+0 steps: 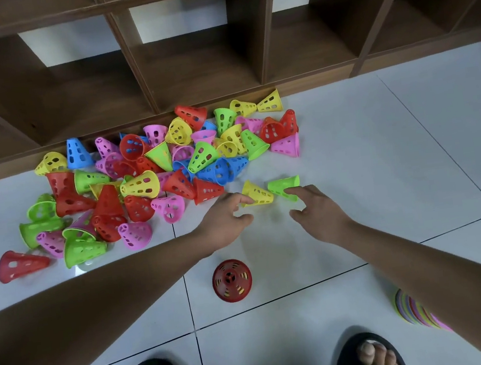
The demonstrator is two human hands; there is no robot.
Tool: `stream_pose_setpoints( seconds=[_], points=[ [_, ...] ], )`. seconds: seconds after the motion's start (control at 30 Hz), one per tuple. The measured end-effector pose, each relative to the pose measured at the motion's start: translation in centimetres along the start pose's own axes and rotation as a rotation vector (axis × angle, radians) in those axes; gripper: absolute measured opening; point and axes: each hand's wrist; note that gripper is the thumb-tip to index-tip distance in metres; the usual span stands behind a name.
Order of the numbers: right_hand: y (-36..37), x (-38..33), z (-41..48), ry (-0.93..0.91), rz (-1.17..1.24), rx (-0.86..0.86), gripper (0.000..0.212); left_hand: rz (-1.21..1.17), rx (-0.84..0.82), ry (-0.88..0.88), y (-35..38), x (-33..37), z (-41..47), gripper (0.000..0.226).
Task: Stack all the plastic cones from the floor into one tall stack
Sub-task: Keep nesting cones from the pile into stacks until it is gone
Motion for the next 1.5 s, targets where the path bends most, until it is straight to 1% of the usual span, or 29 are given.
stream_pose_setpoints(
  seconds=[0.1, 0.17, 0.3, 0.37, 0.43, 0.57, 0.67, 0.77, 0.87, 0.93, 1.0, 1.1, 1.17, 1.23, 1.27, 1.33, 1.43, 1.5],
  points=[
    [0.4, 0.6, 0.2, -0.01, -0.026, -0.026, 0.054, 0.102, -0.033, 0.023, 0.4, 0.3, 1.3, 0.045],
    [0.5, 1.0, 0.2, -0.02, -0.048, -0.029, 0.053, 0.161, -0.062, 0.02, 0.6, 0.4, 2.0, 0.049],
    [0.3, 1.5, 0.0, -0.039, -0.046, -0.029, 0.051, 0.171, -0.055, -0.007, 0.7, 0.3, 2.3, 0.048],
    [0.1, 1.7, -0.4, -0.045, -0.04, 0.007, 0.048, 0.136, -0.032, -0.015, 0.5, 0.1, 2.1, 0.043],
    [-0.2, 1.6, -0.9, -0.03, -0.01, 0.079, 0.042, 0.084, 0.017, -0.007, 0.1, 0.2, 1.4, 0.035],
    [-1.2, 0.8, -2.4, 0.016, 0.083, 0.256, 0.02, -0.05, 0.127, 0.033, -1.0, 0.7, -0.3, 0.018],
    [-2.0, 0.2, -3.5, 0.02, 0.149, 0.311, 0.006, -0.222, 0.14, 0.038, -1.9, 1.1, -1.9, 0.013],
    [-2.6, -0.5, -4.7, 0.042, 0.228, 0.338, 0.011, -0.351, 0.117, 0.017, -2.5, 1.6, -3.9, 0.012],
    [-3.2, -1.7, -5.7, 0.117, 0.425, 0.351, 0.013, -0.408, 0.088, 0.009, -3.3, 2.1, -5.8, 0.018],
    [-3.4, -2.5, -6.2, 0.169, 0.627, 0.319, 0.013, -0.436, 0.07, -0.01, -3.9, 2.1, -6.8, 0.029],
    [-3.5, -3.4, -6.9, 0.205, 0.811, 0.267, 0.009, -0.477, 0.049, -0.033, -4.3, 1.9, -7.7, 0.035],
    [-3.6, -4.9, -7.9, 0.243, 1.115, 0.153, 0.007, -0.521, 0.027, -0.044, -4.8, 1.5, -8.7, 0.028],
    [-3.8, -5.9, -8.4, 0.243, 1.286, 0.051, 0.015, -0.557, -0.004, -0.042, -5.1, 1.3, -9.2, 0.024],
    [-3.8, -7.0, -9.0, 0.226, 1.403, -0.019, 0.027, -0.607, -0.052, -0.048, -5.4, 0.9, -9.7, 0.023],
    [-3.7, -7.5, -9.2, 0.213, 1.443, -0.046, 0.028, -0.611, -0.074, -0.056, -5.4, 0.8, -9.9, 0.022],
    [-3.2, -8.4, -9.9, 0.161, 1.468, -0.108, 0.024, -0.581, -0.112, -0.066, -5.2, 0.4, -10.5, 0.023],
    [-1.9, -9.0, -10.8, 0.084, 1.366, -0.199, 0.021, -0.496, -0.153, -0.062, -4.3, 0.1, -11.4, 0.027],
    [-0.9, -9.4, -11.2, 0.078, 1.287, -0.231, 0.019, -0.44, -0.152, -0.068, -3.6, -0.4, -11.8, 0.027]
  ],
)
Point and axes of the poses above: each hand's wrist, its own z-axis towards the middle knuckle, its own y-axis out of the palm, x = y × z, and after that the axes turned 6 degrees about -y, right-handed
